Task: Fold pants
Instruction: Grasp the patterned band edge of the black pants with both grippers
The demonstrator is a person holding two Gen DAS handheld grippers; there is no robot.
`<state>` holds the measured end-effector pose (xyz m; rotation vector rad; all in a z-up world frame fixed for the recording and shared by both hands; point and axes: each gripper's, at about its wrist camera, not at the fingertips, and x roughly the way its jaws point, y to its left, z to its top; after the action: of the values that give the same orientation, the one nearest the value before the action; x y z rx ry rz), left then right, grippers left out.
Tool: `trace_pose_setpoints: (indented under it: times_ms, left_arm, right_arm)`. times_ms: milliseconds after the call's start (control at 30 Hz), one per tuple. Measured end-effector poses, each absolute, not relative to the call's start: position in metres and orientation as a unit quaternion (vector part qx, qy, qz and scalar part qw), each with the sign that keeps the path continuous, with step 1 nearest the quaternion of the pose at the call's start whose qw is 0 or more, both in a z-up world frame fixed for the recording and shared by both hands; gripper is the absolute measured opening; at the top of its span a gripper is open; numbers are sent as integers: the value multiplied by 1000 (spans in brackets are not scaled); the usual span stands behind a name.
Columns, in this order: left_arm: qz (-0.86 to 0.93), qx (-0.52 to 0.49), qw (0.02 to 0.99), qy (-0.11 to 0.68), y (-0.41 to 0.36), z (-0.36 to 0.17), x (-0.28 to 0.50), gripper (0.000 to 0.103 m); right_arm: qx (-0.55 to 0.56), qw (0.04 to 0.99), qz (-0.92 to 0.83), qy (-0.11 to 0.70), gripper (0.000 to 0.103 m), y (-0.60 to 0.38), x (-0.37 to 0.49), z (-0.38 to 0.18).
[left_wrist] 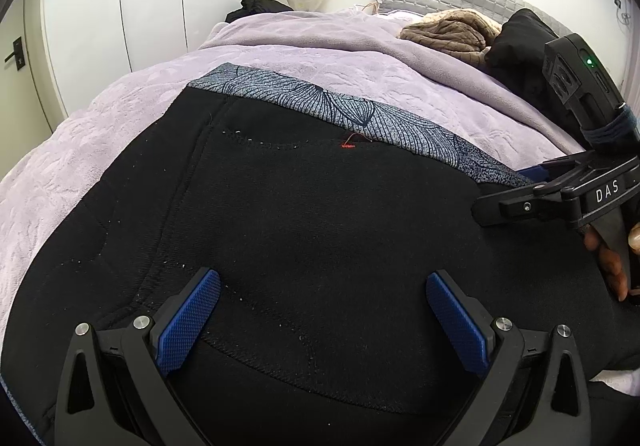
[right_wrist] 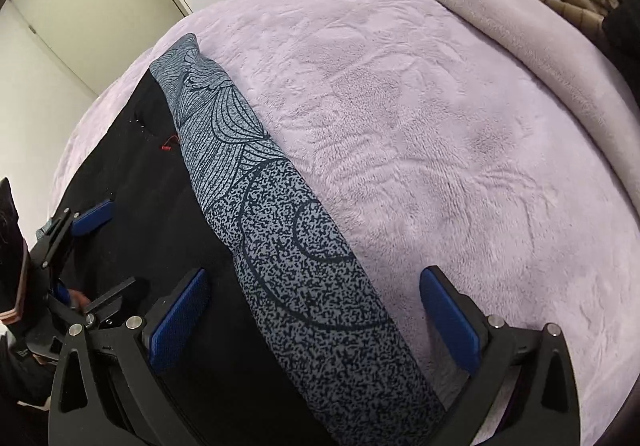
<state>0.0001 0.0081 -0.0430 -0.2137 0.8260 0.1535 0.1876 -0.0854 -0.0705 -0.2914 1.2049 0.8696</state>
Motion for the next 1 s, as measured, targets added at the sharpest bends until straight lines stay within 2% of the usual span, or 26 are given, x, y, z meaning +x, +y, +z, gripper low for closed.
trace_pose_setpoints:
  times_ms: [33, 67, 100, 133, 200, 233, 333, 433, 567, 700, 800, 833, 900, 933, 1000]
  left_arm:
    - [74, -104, 907, 401, 8, -42, 1, 103]
    - [72, -106, 907, 402, 9, -42, 1, 103]
    - [69, -110, 905, 404, 11, -40, 2, 103]
    - [66, -112, 903, 409, 12, -38, 3, 103]
    - [47, -130, 897, 421, 20, -25, 4, 103]
    - [39, -143, 896, 419, 25, -18, 4, 103]
    - [41, -203, 897, 391, 50, 14, -3, 103]
    - [-7, -262, 879, 397, 65, 37, 9, 103]
    - [-8, -286, 862, 419, 62, 58, 41, 103]
    - [-30, -331, 818, 469, 48, 46, 75, 103]
    - [-2, -326, 795, 511, 37, 25, 93, 101]
    - [7, -317, 794, 518, 34, 19, 95, 91]
    - [28, -283, 789, 545, 24, 8, 96, 29]
    - [13, -287, 782, 552, 22, 3, 93, 25]
    - [10, -289, 798, 529, 23, 10, 74, 21]
  right_arm:
    - [-131, 727, 391, 548, 103, -87, 184, -67]
    - [-129, 729, 393, 545, 94, -87, 180, -63]
    - [-125, 729, 409, 535, 78, -84, 172, -56]
    - [-130, 733, 423, 517, 49, -79, 162, -45]
    - [-161, 754, 410, 488, 34, -72, 146, -32]
    - [-171, 763, 405, 475, 23, -69, 137, -26]
    - [-196, 785, 392, 438, 20, -63, 101, -3]
    - [-227, 804, 379, 399, 20, -57, 58, 14]
    - [-261, 827, 349, 355, 20, -66, 21, 26]
    - [-272, 846, 324, 324, 20, -69, 0, 31]
    - [-279, 851, 312, 317, 20, -66, -17, 30]
    - [-280, 852, 308, 316, 20, -68, -18, 26]
    - [-278, 853, 304, 320, 17, -67, -12, 22]
    - [-276, 853, 303, 322, 12, -67, -16, 21]
    - [-279, 851, 306, 322, 10, -68, -21, 20]
